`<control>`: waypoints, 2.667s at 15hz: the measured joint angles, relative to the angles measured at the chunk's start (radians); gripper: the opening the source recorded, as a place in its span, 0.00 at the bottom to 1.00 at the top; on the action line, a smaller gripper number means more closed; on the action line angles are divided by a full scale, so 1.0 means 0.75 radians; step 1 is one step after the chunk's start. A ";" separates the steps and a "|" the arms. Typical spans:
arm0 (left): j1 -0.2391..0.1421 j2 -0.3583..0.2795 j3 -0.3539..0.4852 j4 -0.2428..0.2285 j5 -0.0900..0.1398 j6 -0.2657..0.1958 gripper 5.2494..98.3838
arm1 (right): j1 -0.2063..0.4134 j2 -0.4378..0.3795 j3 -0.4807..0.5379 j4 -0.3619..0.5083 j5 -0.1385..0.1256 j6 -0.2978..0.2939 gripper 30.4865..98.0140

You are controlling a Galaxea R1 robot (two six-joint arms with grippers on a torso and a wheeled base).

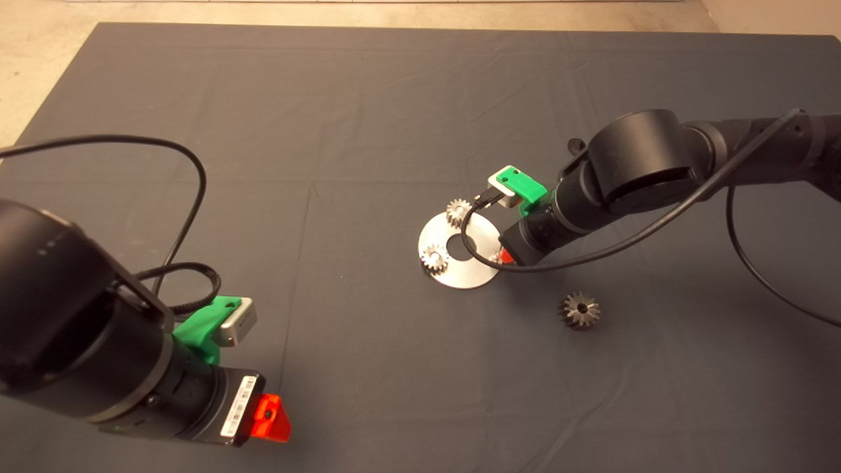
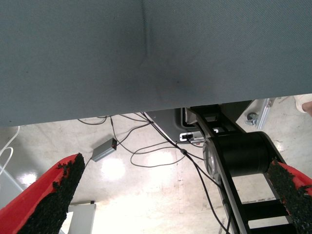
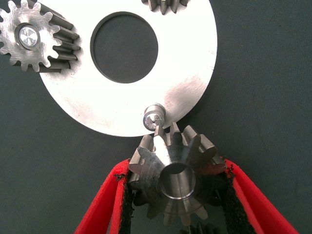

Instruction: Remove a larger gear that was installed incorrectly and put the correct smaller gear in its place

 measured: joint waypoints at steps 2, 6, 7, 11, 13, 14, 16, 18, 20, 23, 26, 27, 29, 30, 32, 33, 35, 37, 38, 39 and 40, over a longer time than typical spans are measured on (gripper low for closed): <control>0.000 0.000 0.000 0.000 0.000 0.000 0.99 | 0.000 0.000 0.000 -0.003 0.001 0.000 0.14; 0.000 0.000 0.000 0.000 0.000 0.000 0.99 | -0.019 0.001 -0.011 -0.011 0.005 0.001 0.14; 0.000 0.000 0.000 0.000 0.000 0.000 0.99 | -0.023 0.001 -0.016 -0.012 0.005 0.001 0.14; 0.000 0.000 0.000 0.000 0.000 0.000 0.99 | -0.022 0.009 -0.017 -0.023 0.007 0.001 0.13; 0.000 0.000 0.000 0.000 0.000 -0.001 0.99 | -0.022 0.011 -0.027 -0.028 0.013 0.002 0.13; 0.000 0.000 0.000 0.000 0.001 0.000 0.99 | -0.022 0.011 -0.030 -0.030 0.024 0.005 0.13; 0.000 0.000 0.000 0.000 0.000 0.000 0.99 | -0.024 0.015 -0.031 -0.030 0.055 0.005 0.13; 0.000 0.000 0.000 0.000 0.000 0.000 0.99 | -0.043 0.035 -0.046 -0.039 0.057 0.005 0.14; 0.000 0.000 0.000 0.000 0.000 0.000 0.99 | -0.070 0.051 -0.049 -0.057 0.061 0.005 0.14; 0.000 0.000 0.000 0.000 0.001 0.000 0.99 | -0.070 0.056 -0.055 -0.066 0.060 0.005 0.13; 0.000 0.000 0.000 0.001 0.001 0.000 0.99 | -0.070 0.056 -0.055 -0.068 0.060 0.005 0.14; 0.000 0.000 0.000 0.000 0.001 0.000 0.99 | -0.070 0.056 -0.055 -0.071 0.060 0.005 0.13; 0.000 0.000 0.000 0.001 0.001 0.000 0.99 | -0.070 0.056 -0.056 -0.080 0.060 0.004 0.13; 0.000 0.000 0.000 0.000 0.001 0.000 0.99 | -0.070 0.056 -0.059 -0.085 0.058 0.004 0.13; 0.000 0.000 0.000 0.000 0.001 0.000 0.99 | -0.070 0.054 -0.066 -0.096 0.049 0.004 0.13; 0.000 0.000 0.000 0.000 0.001 0.000 0.99 | -0.070 0.052 -0.066 -0.095 0.049 0.004 0.13; 0.000 0.000 0.000 0.000 0.001 0.000 0.99 | -0.070 0.048 -0.066 -0.095 0.043 0.004 0.13; 0.000 0.000 0.000 0.000 0.001 0.000 0.99 | -0.070 0.045 -0.066 -0.096 0.015 0.004 0.13; 0.000 0.000 0.000 0.000 0.001 0.000 0.99 | -0.070 0.045 -0.066 -0.096 0.013 0.003 0.13; 0.000 0.000 0.000 0.000 0.001 0.000 0.99 | -0.070 0.045 -0.066 -0.096 0.013 0.003 0.13; 0.000 0.000 0.000 0.000 0.001 0.000 0.99 | -0.071 0.045 -0.066 -0.096 0.013 0.001 0.13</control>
